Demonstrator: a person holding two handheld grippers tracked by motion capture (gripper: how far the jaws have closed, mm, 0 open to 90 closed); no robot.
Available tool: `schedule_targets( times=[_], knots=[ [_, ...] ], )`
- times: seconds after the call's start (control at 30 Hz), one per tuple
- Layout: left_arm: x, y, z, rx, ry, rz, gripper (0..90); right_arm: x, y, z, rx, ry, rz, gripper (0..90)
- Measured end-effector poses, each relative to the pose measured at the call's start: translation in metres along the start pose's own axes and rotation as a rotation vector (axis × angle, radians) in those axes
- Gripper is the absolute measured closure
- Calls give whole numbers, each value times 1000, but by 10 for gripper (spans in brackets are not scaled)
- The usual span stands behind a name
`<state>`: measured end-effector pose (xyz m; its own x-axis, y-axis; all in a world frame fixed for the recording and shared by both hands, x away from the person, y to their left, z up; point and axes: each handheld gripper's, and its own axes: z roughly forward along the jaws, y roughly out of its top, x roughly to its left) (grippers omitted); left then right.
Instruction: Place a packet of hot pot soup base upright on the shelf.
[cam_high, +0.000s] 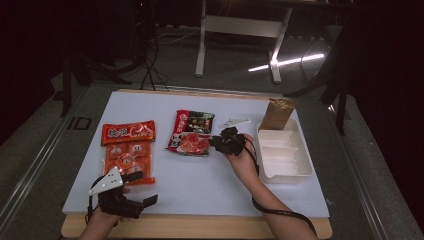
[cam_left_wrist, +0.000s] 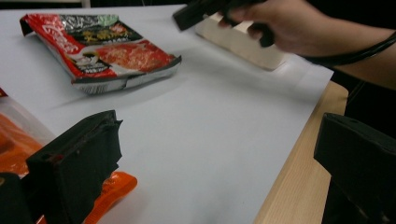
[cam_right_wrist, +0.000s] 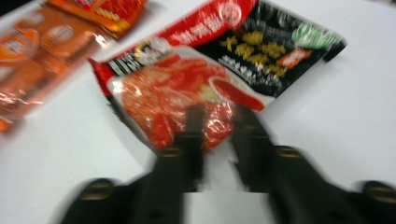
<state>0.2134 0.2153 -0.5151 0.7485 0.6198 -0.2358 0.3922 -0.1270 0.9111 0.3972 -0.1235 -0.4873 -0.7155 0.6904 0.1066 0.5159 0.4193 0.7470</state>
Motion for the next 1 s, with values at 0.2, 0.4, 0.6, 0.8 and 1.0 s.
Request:
schedule_targets(
  times=[0.2, 0.4, 0.6, 0.8, 1.0],
  knots=[
    [1, 6, -1, 34, 24, -44, 9, 10, 0, -38, -93, 19, -46, 513],
    [2, 11, -2, 55, 28, -58, 9, 14, -9, -75, -190, 37, -17, 334],
    [4, 21, 1, 103, 47, -26, 9, 17, -25, -112, -271, 41, -14, 203],
    [10, 36, 10, 104, 61, -18, 36, 21, -47, -140, -338, 68, -2, 139],
    [15, 54, 22, 125, 64, 4, 38, 19, -62, -161, -398, 46, 5, 157]
  ],
)
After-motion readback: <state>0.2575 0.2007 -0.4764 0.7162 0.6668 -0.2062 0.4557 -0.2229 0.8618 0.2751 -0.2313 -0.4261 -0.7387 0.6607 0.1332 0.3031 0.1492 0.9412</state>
